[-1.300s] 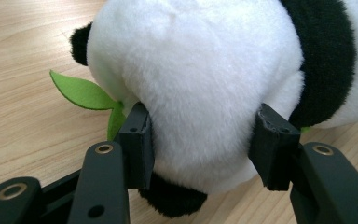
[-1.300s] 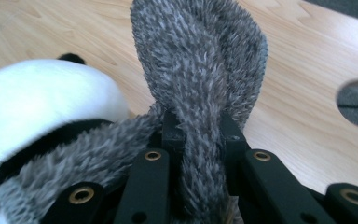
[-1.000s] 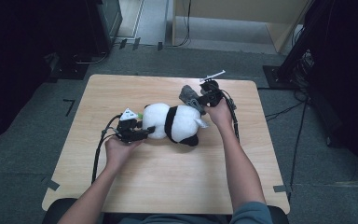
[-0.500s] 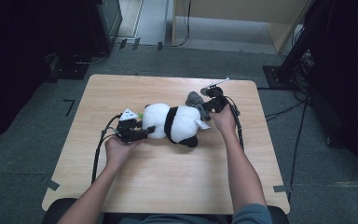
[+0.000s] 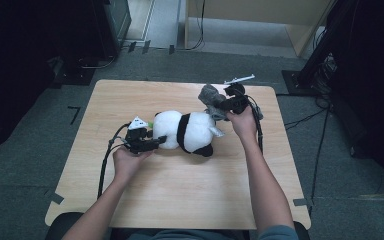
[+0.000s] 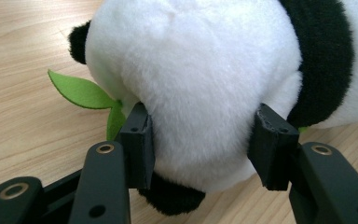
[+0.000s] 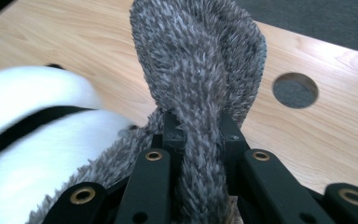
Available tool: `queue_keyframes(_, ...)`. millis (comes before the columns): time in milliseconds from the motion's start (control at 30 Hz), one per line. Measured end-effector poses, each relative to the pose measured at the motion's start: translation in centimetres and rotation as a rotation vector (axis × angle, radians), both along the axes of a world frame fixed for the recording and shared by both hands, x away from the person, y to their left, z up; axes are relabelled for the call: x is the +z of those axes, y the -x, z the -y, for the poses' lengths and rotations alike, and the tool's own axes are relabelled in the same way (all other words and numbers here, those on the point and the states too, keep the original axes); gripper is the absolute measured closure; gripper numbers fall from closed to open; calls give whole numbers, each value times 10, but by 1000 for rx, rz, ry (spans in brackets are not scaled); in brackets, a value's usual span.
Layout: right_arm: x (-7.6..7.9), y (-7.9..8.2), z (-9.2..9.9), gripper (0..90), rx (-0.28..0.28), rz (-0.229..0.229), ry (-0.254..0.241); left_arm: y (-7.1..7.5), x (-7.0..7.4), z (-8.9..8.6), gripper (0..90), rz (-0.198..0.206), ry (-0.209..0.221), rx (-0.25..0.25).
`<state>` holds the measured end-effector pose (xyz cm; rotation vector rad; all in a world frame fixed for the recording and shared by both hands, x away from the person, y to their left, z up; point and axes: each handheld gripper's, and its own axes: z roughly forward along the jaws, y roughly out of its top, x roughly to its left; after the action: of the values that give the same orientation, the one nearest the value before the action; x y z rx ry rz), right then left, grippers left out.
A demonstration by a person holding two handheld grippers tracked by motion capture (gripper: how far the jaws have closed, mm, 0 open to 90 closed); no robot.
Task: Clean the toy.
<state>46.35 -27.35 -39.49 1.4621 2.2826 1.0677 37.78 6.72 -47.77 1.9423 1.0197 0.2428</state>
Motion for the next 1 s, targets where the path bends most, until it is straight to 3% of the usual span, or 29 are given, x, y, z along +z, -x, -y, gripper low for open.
queue_keyframes(233,25,13,-36,793,96,53,2,1,1,1,484,-2,0,4)
queue_keyframes(400,30,23,-73,792,173,68,5,2,0,1,485,4,1,6)
queue_keyframes(667,23,32,-129,791,282,68,15,2,1,1,485,4,0,7)
queue_keyframes(867,12,30,-157,790,295,46,12,3,1,2,486,6,4,14)
queue_keyframes(1000,0,28,-170,787,303,33,64,3,0,1,488,-4,7,15)
